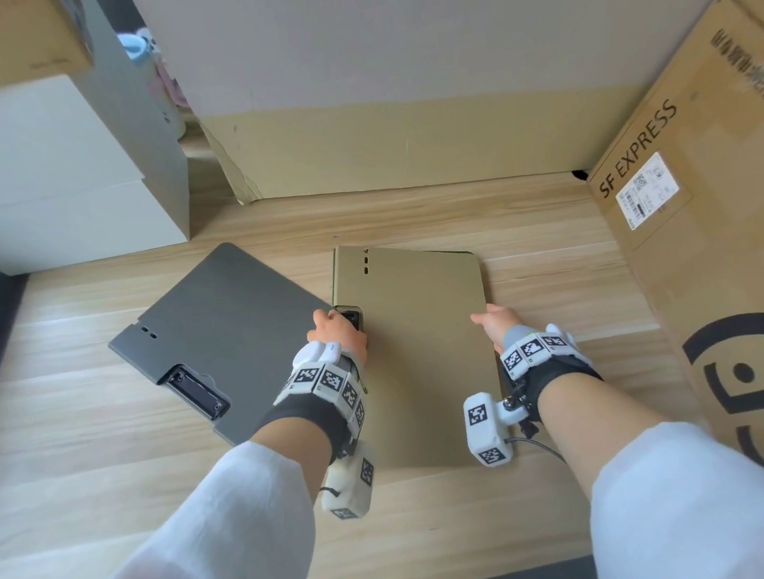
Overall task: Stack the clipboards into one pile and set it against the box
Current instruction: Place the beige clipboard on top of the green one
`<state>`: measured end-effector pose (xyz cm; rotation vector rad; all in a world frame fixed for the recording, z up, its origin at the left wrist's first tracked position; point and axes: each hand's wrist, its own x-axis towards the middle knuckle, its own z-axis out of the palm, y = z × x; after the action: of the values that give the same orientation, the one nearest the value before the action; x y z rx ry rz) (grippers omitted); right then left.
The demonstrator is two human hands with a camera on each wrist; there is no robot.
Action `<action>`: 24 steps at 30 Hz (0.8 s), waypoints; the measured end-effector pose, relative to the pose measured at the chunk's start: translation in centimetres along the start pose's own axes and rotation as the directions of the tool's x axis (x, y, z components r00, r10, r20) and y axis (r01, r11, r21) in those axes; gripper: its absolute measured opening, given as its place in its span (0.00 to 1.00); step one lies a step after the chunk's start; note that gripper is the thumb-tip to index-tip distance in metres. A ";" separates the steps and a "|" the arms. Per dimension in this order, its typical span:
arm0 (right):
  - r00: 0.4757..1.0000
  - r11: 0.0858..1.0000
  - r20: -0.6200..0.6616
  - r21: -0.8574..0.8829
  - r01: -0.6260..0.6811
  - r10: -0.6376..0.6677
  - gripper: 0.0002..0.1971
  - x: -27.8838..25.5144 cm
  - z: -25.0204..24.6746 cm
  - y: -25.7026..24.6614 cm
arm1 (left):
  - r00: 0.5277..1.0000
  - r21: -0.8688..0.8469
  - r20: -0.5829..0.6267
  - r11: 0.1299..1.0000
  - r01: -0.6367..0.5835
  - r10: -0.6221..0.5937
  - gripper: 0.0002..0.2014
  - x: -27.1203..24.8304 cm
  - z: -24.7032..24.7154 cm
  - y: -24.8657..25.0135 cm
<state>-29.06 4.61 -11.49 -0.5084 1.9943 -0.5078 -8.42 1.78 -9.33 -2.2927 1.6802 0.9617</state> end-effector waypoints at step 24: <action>0.983 0.998 -0.174 0.015 -0.058 0.059 0.26 0.7 0.1 -0.4 | 0.995 0.264 0.034 0.961 0.079 -0.091 0.49 3.5 -2.6 -14.7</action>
<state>-29.26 3.87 -11.82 -0.4094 2.1660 -0.5412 6.44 3.14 -12.98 -2.1328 1.5705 0.7202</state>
